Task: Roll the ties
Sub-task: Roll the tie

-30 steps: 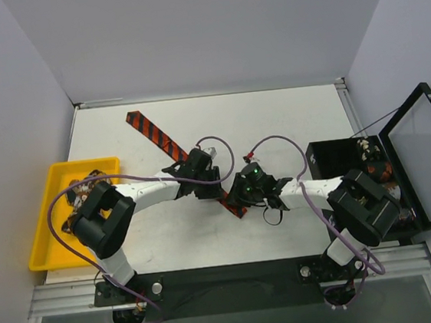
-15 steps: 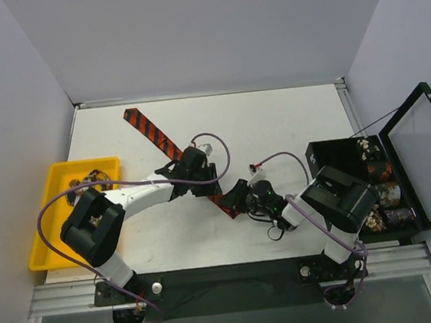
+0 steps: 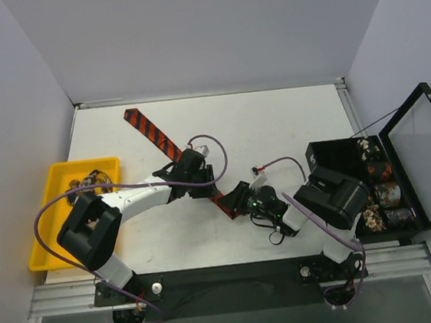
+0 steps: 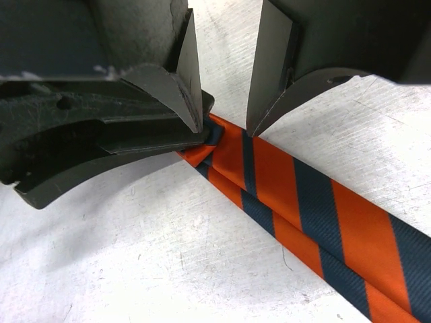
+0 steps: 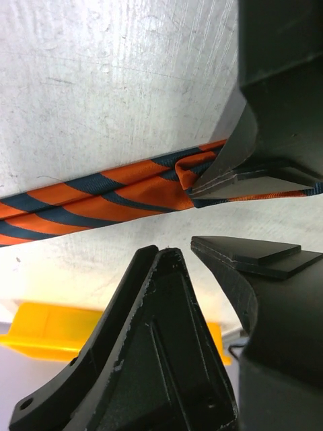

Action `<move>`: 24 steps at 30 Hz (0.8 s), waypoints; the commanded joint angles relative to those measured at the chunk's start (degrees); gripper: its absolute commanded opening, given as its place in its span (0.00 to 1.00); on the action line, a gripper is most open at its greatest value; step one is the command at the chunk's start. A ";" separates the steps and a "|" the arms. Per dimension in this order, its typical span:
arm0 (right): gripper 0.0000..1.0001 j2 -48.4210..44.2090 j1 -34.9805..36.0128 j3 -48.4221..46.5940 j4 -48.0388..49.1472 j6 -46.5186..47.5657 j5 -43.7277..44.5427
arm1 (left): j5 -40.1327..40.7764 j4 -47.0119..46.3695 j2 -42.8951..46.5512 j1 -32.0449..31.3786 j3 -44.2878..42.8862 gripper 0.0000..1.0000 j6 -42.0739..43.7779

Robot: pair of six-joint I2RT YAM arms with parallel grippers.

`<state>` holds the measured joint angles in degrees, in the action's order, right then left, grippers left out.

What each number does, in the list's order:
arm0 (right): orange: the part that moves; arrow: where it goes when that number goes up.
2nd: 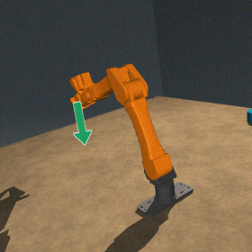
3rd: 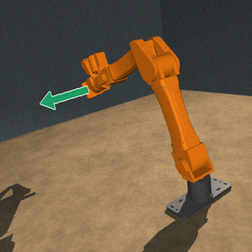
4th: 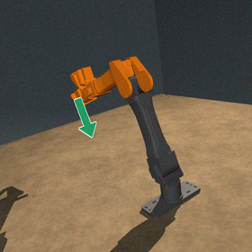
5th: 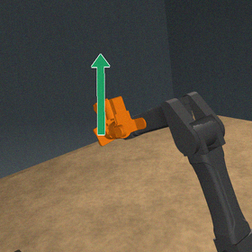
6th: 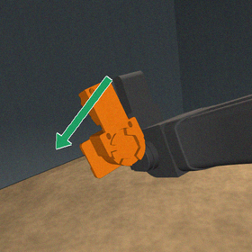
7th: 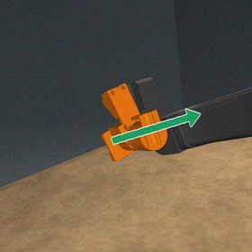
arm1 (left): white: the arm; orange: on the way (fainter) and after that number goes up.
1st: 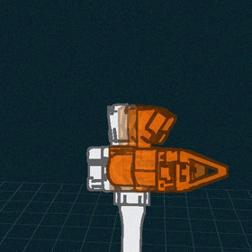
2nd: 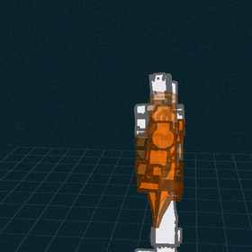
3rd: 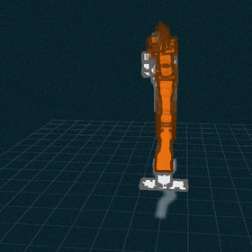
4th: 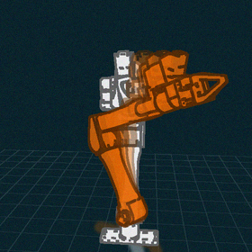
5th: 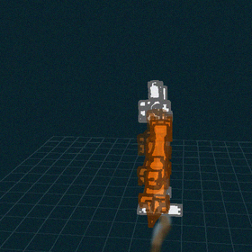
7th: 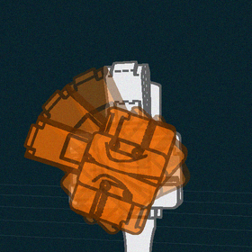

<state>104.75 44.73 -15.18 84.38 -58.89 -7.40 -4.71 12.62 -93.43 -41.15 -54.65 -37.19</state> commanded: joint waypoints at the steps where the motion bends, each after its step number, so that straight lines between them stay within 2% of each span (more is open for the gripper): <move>1: 0.32 -4.27 0.45 0.25 -32.06 9.48 3.62 | 0.84 -0.58 1.85 0.19 -0.63 0.44 -0.51; 9: 0.41 -12.81 0.01 -8.18 -44.10 14.94 1.60 | 0.76 -0.41 1.58 0.19 -0.98 0.44 0.27; 24: 0.50 -21.69 -1.75 -16.72 -56.77 20.66 -0.77 | 0.32 0.56 1.58 1.24 -3.44 0.44 2.12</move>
<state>85.78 43.53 -29.32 33.63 -40.82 -7.88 -4.54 13.13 -93.43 -40.21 -55.27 -36.36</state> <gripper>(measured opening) 0.490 0.436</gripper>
